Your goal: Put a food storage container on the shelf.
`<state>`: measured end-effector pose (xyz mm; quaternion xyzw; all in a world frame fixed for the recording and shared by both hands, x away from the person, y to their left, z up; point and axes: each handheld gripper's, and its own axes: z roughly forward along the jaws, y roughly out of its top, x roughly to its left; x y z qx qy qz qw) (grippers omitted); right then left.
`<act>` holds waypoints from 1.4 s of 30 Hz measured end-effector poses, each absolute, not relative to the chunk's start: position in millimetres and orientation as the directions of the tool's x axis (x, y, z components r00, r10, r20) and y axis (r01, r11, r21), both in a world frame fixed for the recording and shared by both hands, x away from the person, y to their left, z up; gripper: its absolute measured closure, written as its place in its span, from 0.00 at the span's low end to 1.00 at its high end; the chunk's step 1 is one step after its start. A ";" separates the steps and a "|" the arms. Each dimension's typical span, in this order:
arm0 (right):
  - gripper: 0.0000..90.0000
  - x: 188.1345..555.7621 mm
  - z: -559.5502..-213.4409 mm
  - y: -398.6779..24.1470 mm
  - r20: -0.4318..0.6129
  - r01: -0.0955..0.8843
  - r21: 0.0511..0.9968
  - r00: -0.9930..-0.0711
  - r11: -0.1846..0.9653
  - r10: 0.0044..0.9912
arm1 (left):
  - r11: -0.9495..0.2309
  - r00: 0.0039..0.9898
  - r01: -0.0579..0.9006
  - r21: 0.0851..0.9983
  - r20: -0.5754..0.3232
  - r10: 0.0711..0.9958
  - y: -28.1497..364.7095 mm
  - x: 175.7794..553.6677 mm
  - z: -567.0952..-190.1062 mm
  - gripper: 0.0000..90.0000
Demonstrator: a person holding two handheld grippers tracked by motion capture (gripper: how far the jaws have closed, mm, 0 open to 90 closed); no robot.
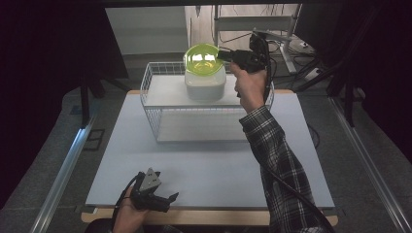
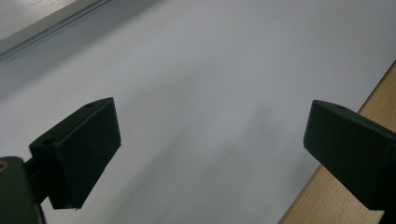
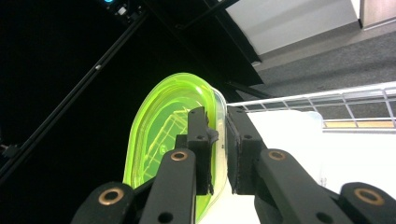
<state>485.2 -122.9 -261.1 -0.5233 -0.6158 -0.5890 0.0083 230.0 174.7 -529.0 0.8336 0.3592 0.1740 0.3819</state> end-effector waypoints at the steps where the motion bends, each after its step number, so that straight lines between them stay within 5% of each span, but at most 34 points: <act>1: 0.91 486.5 -262.2 -122.6 0.629 0.655 0.714 -0.447 -0.246 0.636 | -0.450 0.682 0.466 0.762 0.014 0.731 174.5 230.0 -529.2 0.04; 24: 0.75 495.6 -264.3 -117.7 0.615 0.657 0.713 -0.420 -0.244 0.667 | -0.469 0.692 0.465 0.751 0.022 0.721 172.6 230.1 -530.1 0.04; 42: 0.14 497.9 -268.4 -117.6 0.512 0.608 0.787 -0.550 -0.104 0.660 | -0.469 0.691 0.466 0.750 0.022 0.722 172.2 229.8 -530.0 0.04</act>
